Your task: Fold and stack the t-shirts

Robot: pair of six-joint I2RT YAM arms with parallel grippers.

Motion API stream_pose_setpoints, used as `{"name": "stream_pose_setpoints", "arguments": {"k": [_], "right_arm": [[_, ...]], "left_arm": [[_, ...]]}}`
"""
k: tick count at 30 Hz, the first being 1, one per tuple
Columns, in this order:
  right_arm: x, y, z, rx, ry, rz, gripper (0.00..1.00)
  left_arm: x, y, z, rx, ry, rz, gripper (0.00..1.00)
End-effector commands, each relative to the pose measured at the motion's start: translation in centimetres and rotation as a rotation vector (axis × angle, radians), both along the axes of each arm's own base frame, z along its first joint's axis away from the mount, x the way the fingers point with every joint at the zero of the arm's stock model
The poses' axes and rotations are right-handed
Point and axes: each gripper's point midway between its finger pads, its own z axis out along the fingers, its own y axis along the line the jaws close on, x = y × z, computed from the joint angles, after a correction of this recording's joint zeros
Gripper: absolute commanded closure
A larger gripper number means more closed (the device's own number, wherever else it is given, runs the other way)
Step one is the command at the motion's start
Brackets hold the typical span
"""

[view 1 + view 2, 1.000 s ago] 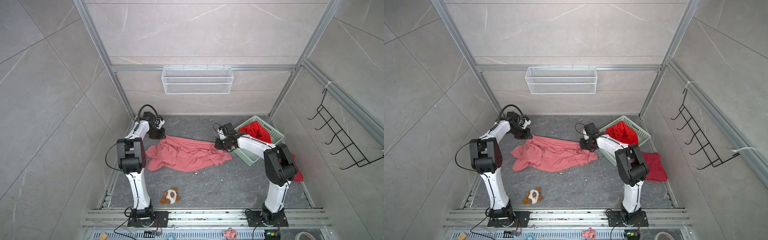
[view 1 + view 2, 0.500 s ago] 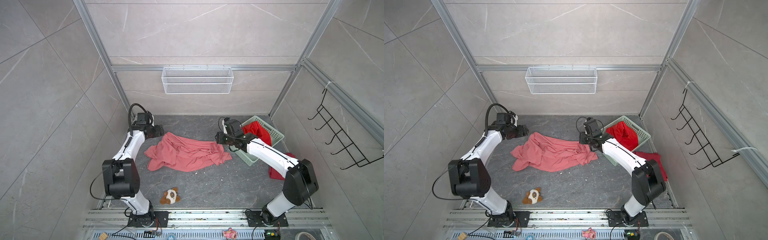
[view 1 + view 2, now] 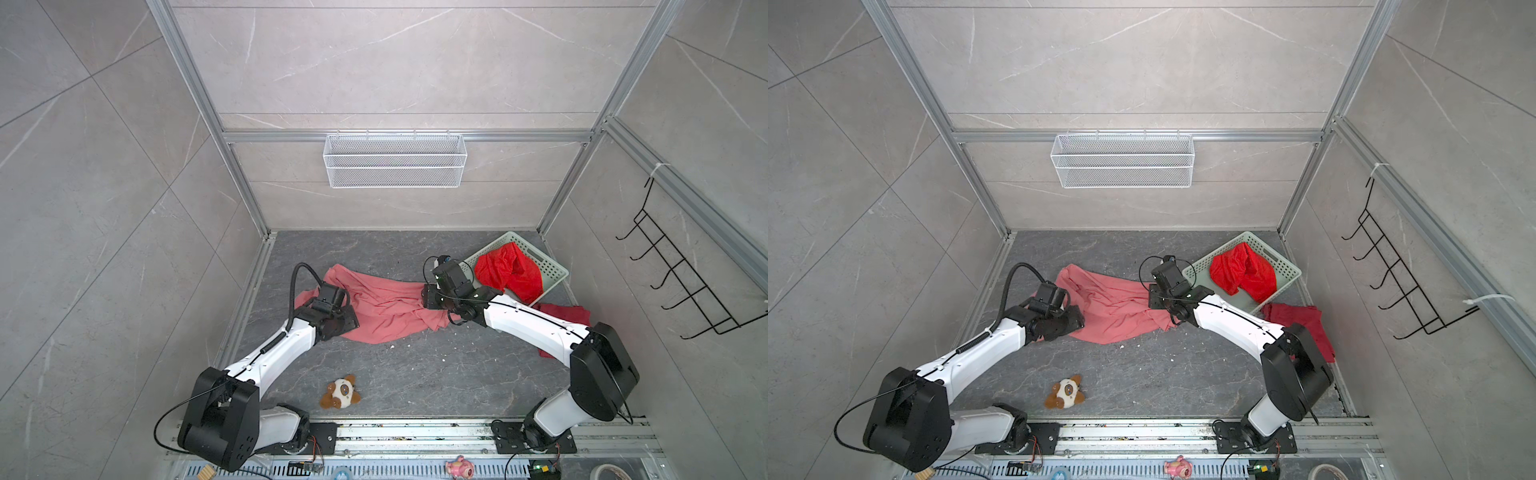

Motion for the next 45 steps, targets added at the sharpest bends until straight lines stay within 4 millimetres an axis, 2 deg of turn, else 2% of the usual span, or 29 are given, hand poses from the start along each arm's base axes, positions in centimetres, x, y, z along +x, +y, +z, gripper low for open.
{"name": "stream_pose_setpoints", "arguments": {"k": [1,5,9,15,21,27,29,30,37,40,42,45], "right_arm": [[0.5,1.1,-0.9,0.014,-0.003,0.009,0.42],[0.6,1.4,-1.8,0.010,0.009,0.014,0.42],[0.8,1.9,-2.2,0.024,0.015,0.022,0.43],[1.0,2.1,-2.6,0.018,0.024,0.028,0.44],[0.9,2.2,-2.9,0.014,0.035,0.035,0.44],[0.9,2.2,-3.1,0.006,0.039,0.033,0.45],[0.9,2.1,-3.2,0.006,0.042,0.031,0.45],[0.9,2.1,-3.2,0.007,0.042,0.030,0.45],[1.0,2.3,-3.3,0.014,0.045,0.029,0.44],[1.1,2.2,-3.4,0.007,0.047,0.022,0.43],[1.2,2.3,-3.4,0.009,0.047,0.022,0.43],[1.3,2.4,-3.5,0.012,0.050,0.019,0.43]], "left_arm": [[2.3,-0.9,0.8,-0.009,-0.094,0.082,0.33],[2.9,-0.3,-0.6,0.102,-0.088,0.076,0.36],[3.6,-0.4,-1.0,0.119,-0.098,0.065,0.47],[3.8,-0.6,-2.5,0.130,-0.065,0.062,0.56],[4.0,-0.6,-2.8,0.141,-0.074,0.059,0.70],[3.9,-0.1,-2.6,0.163,-0.078,0.062,0.94],[3.8,0.0,-2.5,0.164,-0.082,0.062,0.96],[3.8,0.1,-2.4,0.168,-0.087,0.062,1.00],[3.1,1.4,-1.0,0.214,-0.102,0.066,1.00],[2.9,1.1,0.0,0.191,-0.119,0.025,1.00],[2.8,1.0,0.3,0.187,-0.124,0.007,0.92],[2.9,0.9,0.3,0.181,-0.122,-0.010,0.86]]}}
